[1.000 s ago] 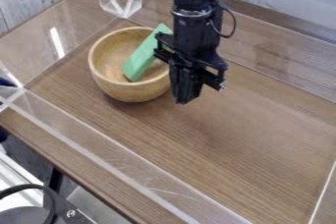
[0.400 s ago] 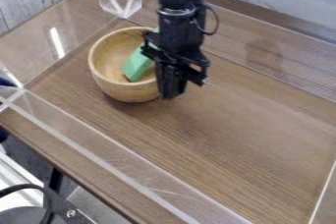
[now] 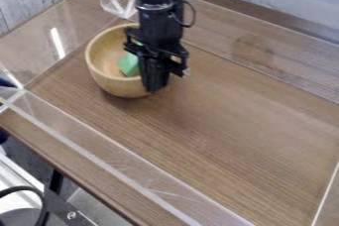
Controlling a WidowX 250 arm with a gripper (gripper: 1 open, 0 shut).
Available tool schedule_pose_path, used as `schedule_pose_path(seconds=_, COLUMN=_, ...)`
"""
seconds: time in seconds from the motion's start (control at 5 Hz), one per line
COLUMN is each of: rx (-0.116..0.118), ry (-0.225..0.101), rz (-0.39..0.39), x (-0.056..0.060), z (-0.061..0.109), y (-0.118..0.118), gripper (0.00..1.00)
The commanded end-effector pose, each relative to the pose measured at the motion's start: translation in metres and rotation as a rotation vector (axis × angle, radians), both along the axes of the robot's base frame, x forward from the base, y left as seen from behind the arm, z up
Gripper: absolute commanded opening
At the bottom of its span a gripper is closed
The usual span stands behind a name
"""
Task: Remove the green block from inside the brown bowl and put it on the table
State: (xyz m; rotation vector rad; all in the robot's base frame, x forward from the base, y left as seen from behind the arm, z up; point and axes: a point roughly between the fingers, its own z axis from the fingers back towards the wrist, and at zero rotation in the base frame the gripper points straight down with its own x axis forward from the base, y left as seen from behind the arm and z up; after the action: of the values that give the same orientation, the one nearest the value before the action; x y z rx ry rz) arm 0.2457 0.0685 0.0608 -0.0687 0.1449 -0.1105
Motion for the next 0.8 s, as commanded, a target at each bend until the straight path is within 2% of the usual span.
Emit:
schedule_pose_path(seconds=0.0, rx=0.025, ry=-0.051, rz=0.011, x=0.013, z=0.006, y=0.015, gripper=0.00)
schedule_pose_path(seconds=0.6, rx=0.025, ry=-0.013, rz=0.022, x=0.017, z=-0.017, y=0.021, gripper=0.00)
